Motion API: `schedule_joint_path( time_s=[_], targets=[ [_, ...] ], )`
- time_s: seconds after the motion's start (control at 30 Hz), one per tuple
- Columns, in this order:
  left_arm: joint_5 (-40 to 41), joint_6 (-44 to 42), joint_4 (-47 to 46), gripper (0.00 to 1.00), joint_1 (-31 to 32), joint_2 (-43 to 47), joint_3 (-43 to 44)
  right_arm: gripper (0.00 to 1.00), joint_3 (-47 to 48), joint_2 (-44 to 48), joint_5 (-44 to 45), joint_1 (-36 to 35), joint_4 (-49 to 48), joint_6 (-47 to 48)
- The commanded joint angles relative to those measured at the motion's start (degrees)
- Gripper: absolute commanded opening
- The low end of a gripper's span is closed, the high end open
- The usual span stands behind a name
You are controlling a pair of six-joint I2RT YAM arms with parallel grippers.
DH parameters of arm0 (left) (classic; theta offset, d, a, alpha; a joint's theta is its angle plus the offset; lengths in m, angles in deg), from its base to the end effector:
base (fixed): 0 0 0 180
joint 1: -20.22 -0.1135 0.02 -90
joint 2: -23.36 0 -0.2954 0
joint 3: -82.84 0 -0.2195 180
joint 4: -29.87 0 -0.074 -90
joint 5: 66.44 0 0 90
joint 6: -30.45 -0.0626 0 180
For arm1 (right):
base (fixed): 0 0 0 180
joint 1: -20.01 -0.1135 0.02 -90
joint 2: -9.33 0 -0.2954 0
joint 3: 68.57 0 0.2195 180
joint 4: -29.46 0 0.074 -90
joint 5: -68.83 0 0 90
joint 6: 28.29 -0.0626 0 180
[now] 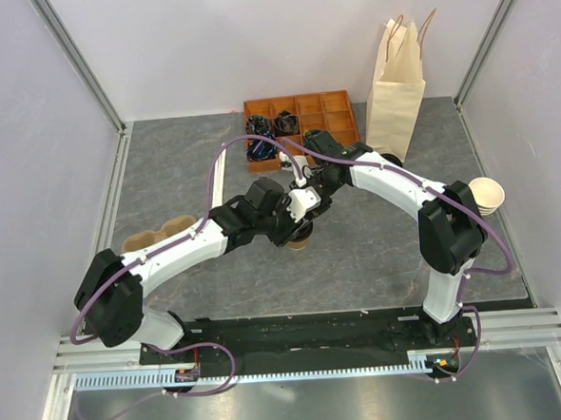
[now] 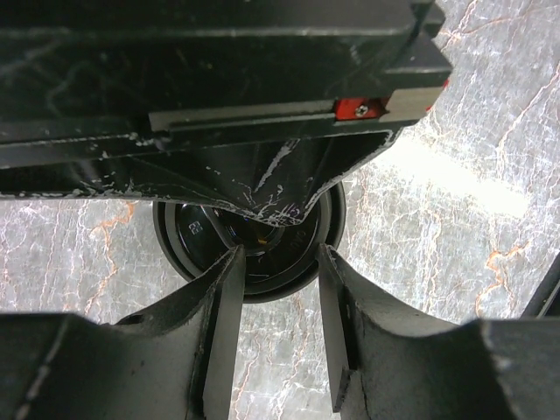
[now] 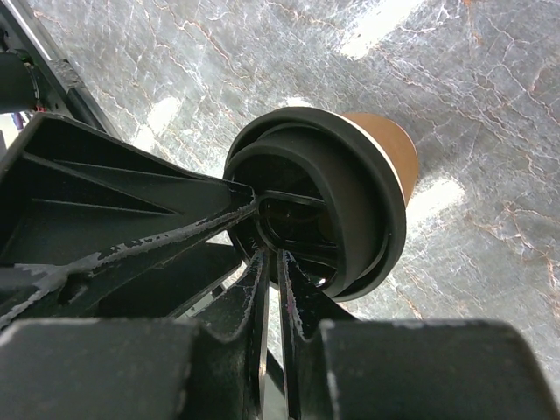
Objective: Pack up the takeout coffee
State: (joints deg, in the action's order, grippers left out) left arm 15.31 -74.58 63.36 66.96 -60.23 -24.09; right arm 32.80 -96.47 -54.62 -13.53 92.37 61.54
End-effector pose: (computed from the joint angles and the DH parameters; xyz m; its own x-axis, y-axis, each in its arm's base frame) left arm 0.1995 -0.2251 0.2725 -0.2546 0.6451 -0.7205 0.8878 0.4512 0.0902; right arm 0.2876 0.2320 0.2643 -0.7710 -0.5082 -0.3838 -0.6357 0.5796 0.5098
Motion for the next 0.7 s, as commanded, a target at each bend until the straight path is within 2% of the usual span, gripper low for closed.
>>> schedule_joint_path(
  time_s=[0.0,0.33,0.67],
  targets=[
    [1.04,-2.02,5.04,0.46,0.02,-1.23,-1.06,0.15,-1.23,-2.66,2.52,-0.30,0.85,1.39],
    [-0.45,0.26,8.21,0.52,-0.07,3.96,6.59,0.15,1.67,-1.34,-0.65,-0.21,1.82,1.75],
    [-1.68,2.98,6.46,0.53,-2.70,1.77,7.04,0.19,4.39,0.86,-4.43,-0.04,2.08,0.61]
  ],
)
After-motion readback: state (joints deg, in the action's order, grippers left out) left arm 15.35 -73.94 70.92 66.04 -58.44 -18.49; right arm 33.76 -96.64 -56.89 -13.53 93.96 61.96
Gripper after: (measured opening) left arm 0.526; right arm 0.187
